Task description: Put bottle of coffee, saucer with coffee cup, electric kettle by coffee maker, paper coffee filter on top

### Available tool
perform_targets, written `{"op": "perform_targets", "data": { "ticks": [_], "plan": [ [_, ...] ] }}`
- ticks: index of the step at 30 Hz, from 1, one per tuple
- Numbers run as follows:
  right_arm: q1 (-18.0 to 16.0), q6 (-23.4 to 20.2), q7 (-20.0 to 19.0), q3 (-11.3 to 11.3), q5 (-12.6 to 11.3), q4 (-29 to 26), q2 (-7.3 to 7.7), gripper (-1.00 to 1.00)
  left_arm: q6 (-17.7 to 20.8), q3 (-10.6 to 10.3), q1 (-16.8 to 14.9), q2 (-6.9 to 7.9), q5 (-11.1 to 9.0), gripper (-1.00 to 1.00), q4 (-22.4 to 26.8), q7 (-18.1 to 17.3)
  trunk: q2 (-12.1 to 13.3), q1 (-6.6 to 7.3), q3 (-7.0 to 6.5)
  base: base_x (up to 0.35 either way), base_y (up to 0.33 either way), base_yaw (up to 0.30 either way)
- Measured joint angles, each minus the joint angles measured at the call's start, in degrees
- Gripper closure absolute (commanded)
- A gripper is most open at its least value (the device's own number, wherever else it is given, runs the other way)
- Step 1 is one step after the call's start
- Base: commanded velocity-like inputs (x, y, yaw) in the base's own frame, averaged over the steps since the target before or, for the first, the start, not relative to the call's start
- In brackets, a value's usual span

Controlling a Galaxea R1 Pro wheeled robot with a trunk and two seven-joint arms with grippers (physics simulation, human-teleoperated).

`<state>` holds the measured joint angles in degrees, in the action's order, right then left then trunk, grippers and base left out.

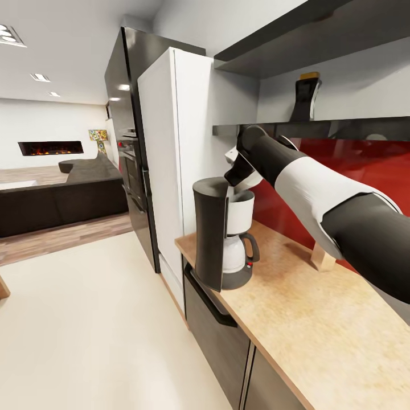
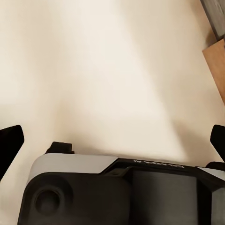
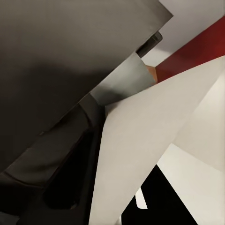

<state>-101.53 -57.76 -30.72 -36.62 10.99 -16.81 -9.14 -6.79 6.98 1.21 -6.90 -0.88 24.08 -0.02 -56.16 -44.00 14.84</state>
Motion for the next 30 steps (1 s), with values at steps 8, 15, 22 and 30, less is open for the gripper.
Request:
{"op": "perform_targets", "data": {
  "ticks": [8,15,22,30],
  "plan": [
    [0.06,0.0,-0.56,0.0,-0.06,-0.06,-0.01,1.0,-0.02,0.0,0.0,0.0,0.0,-1.0,0.0,0.0,0.0,0.0,0.0,0.0,0.0,0.0],
    [0.06,0.0,-0.61,0.1,-0.08,0.04,-0.01,1.0,-0.02,0.0,0.0,0.0,0.0,-1.0,0.0,0.01,0.0,0.0,0.0,0.0,0.0,0.0],
    [-0.65,0.37,-2.38,0.15,0.07,-1.23,1.28,1.0,0.07,0.45,0.05,-0.41,-0.02,-1.0,-0.06,0.0,0.0,0.0,0.0,0.0,0.0,0.0],
    [-0.66,0.37,-2.59,0.17,0.09,-2.85,3.88,1.0,0.07,0.45,0.05,-0.41,-0.02,-1.0,-0.06,0.0,0.0,0.0,0.0,0.0,0.0,0.0]
  ]
}}
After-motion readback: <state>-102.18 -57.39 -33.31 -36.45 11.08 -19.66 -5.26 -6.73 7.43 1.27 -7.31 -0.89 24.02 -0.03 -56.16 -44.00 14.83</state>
